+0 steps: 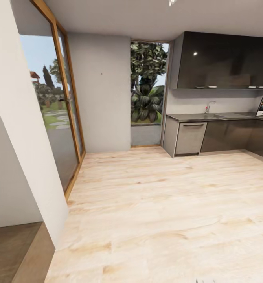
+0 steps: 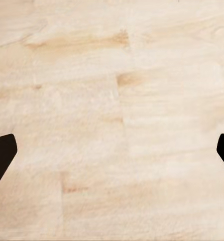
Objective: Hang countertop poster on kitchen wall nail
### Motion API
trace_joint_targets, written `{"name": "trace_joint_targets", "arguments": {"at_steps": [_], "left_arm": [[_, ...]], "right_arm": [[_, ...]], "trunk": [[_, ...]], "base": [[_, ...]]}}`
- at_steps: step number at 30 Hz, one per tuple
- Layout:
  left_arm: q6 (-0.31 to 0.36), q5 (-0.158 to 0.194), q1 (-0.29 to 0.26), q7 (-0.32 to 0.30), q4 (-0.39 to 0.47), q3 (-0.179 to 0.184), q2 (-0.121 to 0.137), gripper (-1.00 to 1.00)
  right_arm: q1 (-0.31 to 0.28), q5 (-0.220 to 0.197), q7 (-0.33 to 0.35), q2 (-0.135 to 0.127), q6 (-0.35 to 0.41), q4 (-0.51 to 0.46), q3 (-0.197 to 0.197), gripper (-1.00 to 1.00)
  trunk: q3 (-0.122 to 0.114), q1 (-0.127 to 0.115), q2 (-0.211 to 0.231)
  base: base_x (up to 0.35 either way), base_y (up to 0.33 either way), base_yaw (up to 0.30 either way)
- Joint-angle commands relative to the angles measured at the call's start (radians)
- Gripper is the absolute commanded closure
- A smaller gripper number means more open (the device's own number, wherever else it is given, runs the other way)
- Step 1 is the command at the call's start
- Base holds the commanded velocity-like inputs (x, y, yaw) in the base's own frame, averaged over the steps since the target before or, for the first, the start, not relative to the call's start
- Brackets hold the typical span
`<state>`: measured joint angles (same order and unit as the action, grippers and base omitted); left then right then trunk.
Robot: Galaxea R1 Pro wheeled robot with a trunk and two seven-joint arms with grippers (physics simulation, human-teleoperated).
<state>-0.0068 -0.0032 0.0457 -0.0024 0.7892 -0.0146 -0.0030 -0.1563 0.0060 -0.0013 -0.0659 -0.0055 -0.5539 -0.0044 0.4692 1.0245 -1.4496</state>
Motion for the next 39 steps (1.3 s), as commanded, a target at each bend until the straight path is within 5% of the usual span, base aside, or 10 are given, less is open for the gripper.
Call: {"name": "trace_joint_targets", "arguments": {"at_steps": [1,21,39], "left_arm": [[-0.001,0.0,0.0,0.0,0.0,-0.001,0.0,-1.0],[-0.001,0.0,0.0,-0.002,-0.007,-0.002,0.001,-1.0],[-0.002,0.0,0.0,0.0,-0.008,-0.002,0.001,-1.0]], "right_arm": [[0.0,0.001,0.0,0.0,-0.001,0.001,0.0,-1.0],[0.001,0.001,0.001,0.001,-0.001,0.044,0.001,-1.0],[0.001,0.0,0.0,-0.001,-0.001,0.046,-0.002,-1.0]], "trunk": [[0.001,0.0,0.0],[0.001,0.0,0.0],[-0.004,0.0,0.0]], "base": [[0.279,-0.059,0.0],[0.317,-0.08,-0.004],[0.312,-0.166,-0.184]]}}
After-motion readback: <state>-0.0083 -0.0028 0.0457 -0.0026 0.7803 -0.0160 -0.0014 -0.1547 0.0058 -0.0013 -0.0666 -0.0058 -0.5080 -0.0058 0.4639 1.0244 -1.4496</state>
